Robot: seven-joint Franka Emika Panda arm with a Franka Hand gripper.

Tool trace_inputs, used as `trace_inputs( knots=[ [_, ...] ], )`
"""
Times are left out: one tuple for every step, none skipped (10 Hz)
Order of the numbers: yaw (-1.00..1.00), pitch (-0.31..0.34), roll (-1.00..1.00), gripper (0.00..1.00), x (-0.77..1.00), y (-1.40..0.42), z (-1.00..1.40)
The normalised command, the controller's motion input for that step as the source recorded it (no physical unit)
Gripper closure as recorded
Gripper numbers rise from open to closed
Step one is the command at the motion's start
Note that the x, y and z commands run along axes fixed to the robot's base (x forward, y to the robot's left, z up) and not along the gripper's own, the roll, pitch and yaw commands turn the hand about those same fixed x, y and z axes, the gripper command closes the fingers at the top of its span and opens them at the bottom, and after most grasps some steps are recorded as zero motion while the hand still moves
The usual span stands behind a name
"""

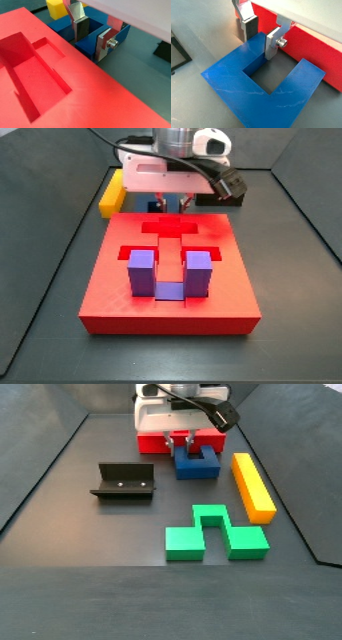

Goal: Pick up the blue object. Move up. Place the blue object on the fixture. Regrasp the blue object. Move to above the board. Insert the blue object.
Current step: Move up, then place the blue object on the fixture.

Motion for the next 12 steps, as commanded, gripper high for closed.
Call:
trace_inputs(
  knots=[
    [-0.04,0.037,0.01,1.0,-0.04,0.01,0.81],
    [-0.04,0.066,-0.05,1.0,-0.09,0.01,0.51],
    [-0.03,0.048,-0.1,1.0,-0.04,0.02,0.25],
    [0.0,0.0,0.0,1.0,0.0,0.0,-0.02],
    [0.0,0.0,0.0,1.0,0.0,0.0,-0.02],
    [0.0,0.0,-0.03,1.0,0.0,0.0,-0.04],
    [-0.11,0.083,-0.25,1.0,0.22,0.13,0.22],
    [-0.21,0.394,-0.57,1.0,0.53,0.25,0.87],
    [-0.28,0.357,-0.64,1.0,0.61,0.12,0.91],
    [-0.32,0.311,-0.7,1.0,0.65,0.06,0.85],
    [-0.37,0.134,-0.84,1.0,0.72,0.0,0.72],
    [-0.37,0.037,-0.89,1.0,0.74,0.01,0.67]
  ],
)
